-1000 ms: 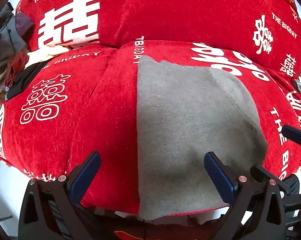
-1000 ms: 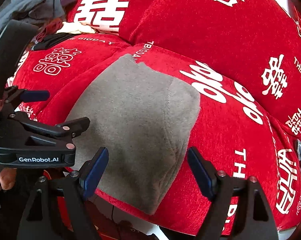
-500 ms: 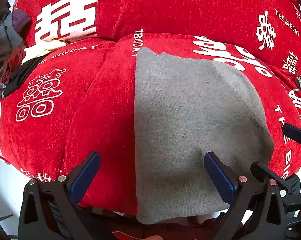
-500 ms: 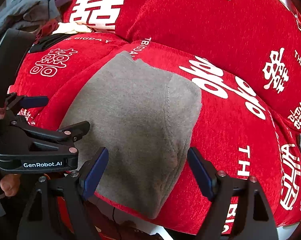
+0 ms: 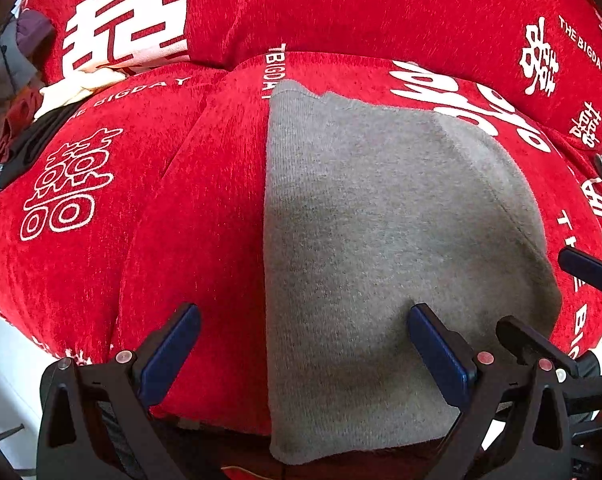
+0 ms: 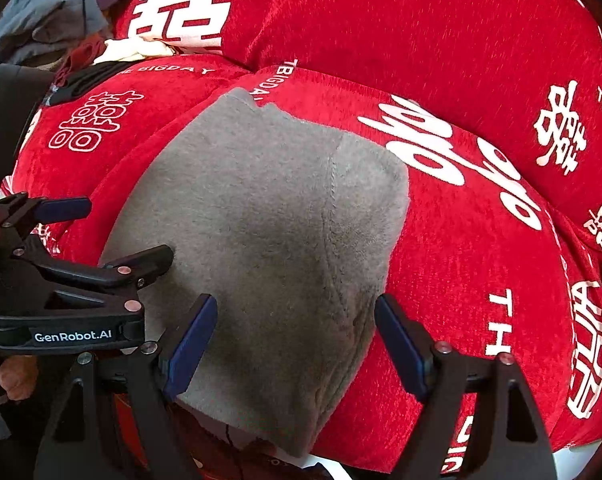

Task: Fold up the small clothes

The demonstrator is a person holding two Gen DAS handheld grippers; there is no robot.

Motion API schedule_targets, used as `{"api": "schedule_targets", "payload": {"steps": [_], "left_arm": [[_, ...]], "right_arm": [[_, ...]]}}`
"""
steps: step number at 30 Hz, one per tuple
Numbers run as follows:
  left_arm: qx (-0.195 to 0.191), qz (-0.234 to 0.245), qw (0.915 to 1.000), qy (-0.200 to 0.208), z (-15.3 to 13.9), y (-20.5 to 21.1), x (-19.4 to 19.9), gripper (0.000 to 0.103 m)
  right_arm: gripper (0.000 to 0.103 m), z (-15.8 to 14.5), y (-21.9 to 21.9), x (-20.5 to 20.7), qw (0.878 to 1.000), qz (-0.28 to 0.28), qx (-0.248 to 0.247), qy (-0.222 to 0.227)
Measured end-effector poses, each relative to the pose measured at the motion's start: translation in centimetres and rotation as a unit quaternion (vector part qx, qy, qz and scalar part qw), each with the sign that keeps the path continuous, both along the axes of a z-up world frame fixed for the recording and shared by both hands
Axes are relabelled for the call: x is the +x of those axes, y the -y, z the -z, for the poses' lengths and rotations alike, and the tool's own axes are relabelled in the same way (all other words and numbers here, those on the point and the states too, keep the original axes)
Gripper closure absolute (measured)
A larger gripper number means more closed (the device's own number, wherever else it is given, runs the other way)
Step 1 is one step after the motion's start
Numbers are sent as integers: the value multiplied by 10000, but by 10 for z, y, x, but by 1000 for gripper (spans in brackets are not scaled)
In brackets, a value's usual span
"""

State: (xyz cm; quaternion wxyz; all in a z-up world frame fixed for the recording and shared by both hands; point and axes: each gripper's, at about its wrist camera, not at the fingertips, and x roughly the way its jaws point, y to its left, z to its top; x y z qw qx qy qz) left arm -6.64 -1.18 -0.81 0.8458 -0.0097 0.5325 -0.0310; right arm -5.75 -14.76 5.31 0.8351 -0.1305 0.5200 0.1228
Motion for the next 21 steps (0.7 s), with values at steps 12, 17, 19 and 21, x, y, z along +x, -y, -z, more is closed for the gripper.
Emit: {"api": "schedule_targets", "payload": {"steps": [12, 17, 19, 21], "left_arm": [[39, 38, 10000, -25, 2, -2, 7, 0], [50, 37, 10000, -28, 2, -2, 8, 0], [54, 49, 10000, -12, 2, -3, 8, 0], [64, 33, 10000, -6, 2, -2, 8, 0]], "right_arm": [[20, 6, 3, 11, 9999, 24, 62, -109], [20, 6, 3, 12, 9999, 24, 57, -118], [20, 6, 2, 12, 9999, 22, 36, -107], [20, 5, 2, 12, 9999, 14, 28, -98]]}}
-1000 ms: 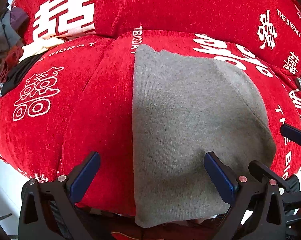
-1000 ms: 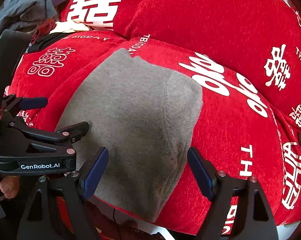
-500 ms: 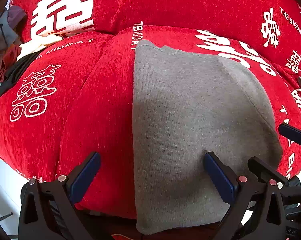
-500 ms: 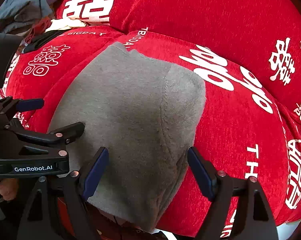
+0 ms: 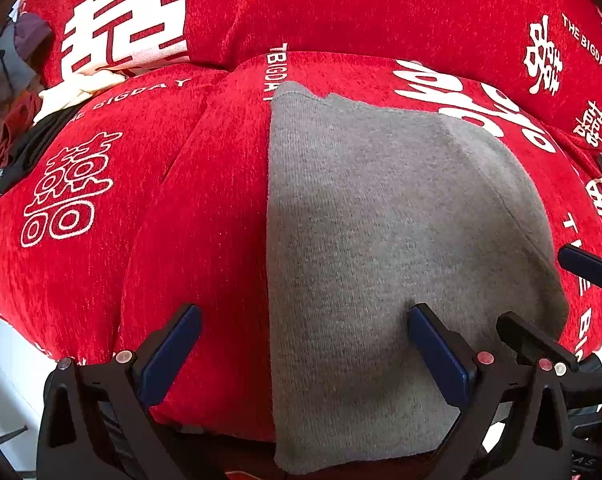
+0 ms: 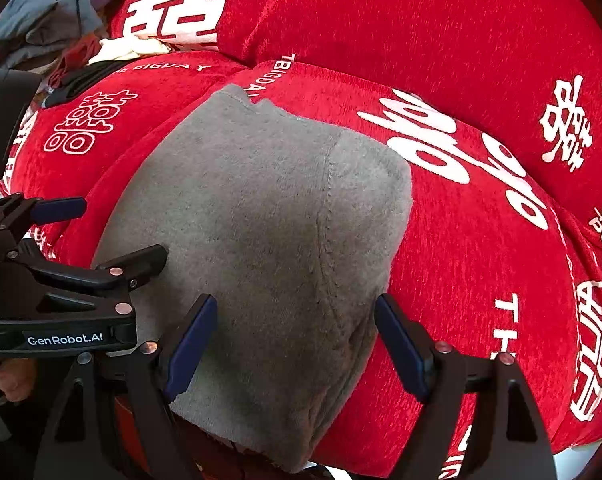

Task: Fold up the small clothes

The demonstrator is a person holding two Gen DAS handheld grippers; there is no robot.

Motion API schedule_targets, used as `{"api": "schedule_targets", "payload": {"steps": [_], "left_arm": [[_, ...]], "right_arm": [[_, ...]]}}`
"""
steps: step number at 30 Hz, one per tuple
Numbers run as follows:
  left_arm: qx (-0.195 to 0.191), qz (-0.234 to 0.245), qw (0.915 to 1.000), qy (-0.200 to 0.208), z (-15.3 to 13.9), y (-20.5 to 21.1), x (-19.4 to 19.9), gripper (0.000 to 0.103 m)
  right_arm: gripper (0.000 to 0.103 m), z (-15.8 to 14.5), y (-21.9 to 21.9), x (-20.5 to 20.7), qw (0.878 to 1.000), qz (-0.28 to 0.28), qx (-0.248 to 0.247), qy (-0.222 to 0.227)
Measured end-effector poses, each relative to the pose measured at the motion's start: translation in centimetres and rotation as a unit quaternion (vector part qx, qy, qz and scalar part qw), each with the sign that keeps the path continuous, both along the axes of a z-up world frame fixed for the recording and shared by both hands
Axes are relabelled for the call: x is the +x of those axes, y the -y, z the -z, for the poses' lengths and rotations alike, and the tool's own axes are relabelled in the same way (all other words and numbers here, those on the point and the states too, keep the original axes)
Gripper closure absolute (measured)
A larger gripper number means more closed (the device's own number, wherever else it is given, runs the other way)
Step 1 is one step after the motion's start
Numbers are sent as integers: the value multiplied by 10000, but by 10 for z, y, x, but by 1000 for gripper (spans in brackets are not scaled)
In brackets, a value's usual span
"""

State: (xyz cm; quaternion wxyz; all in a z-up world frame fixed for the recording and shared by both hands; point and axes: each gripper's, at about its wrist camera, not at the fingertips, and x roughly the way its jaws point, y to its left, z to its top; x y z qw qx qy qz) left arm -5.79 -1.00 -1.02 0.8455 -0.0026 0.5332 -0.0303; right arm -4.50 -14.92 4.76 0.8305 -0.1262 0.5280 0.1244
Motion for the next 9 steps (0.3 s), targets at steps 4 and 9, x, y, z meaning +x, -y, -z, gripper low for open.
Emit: {"api": "schedule_targets", "payload": {"steps": [4, 9], "left_arm": [[21, 7, 10000, 18, 0, -1, 0, 0], [110, -8, 9999, 74, -2, -4, -2, 0]], "right_arm": [[20, 0, -1, 0, 10000, -6, -4, -2], [20, 0, -2, 1, 10000, -29, -18, 1]]}}
